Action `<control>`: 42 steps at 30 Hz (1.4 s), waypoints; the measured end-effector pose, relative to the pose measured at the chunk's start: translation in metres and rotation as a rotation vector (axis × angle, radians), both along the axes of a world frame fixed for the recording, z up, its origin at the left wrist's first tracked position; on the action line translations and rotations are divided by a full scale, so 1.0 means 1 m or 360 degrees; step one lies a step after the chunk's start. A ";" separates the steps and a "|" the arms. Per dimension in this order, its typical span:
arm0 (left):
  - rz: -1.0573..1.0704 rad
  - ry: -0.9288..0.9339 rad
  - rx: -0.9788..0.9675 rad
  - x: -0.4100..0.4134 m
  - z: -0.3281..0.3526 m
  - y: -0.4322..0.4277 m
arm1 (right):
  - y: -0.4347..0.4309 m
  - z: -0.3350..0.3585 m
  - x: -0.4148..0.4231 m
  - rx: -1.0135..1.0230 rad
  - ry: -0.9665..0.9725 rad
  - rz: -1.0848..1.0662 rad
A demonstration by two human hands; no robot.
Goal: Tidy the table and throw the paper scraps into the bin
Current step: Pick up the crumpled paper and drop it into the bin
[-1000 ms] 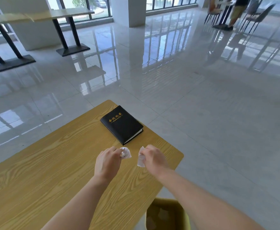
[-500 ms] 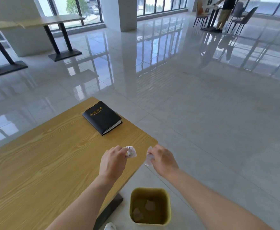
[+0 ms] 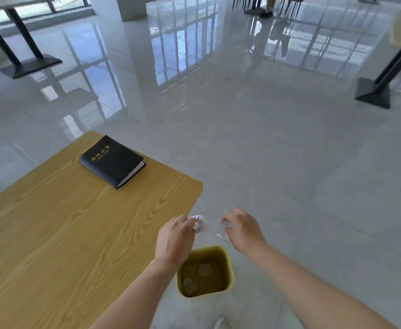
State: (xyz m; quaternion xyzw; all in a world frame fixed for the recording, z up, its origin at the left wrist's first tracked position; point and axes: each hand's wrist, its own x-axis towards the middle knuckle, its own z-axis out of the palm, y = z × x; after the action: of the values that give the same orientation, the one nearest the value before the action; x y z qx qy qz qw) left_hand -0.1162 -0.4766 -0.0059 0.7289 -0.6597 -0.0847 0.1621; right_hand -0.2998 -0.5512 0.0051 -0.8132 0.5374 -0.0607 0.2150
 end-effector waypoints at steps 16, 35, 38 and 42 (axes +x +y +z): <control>0.0050 0.0141 0.0354 -0.065 -0.113 0.023 | -0.001 -0.113 -0.051 0.0373 0.0067 0.0013; 0.0322 -0.0042 0.0863 -0.071 -0.380 0.033 | 0.000 -0.359 -0.063 0.0926 0.0283 0.0122; 0.0304 -0.0039 0.0864 -0.071 -0.402 0.030 | 0.000 -0.386 -0.063 0.0929 0.0277 0.0142; 0.0298 -0.0051 0.0846 -0.069 -0.427 0.021 | -0.002 -0.420 -0.053 0.0881 0.0265 0.0176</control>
State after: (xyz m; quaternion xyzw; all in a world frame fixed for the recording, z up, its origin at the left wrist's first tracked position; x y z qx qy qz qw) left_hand -0.1849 -0.4555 -0.4334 0.8048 -0.5467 -0.2280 -0.0380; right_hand -0.3530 -0.5532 -0.4153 -0.7539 0.5041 0.1669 0.3869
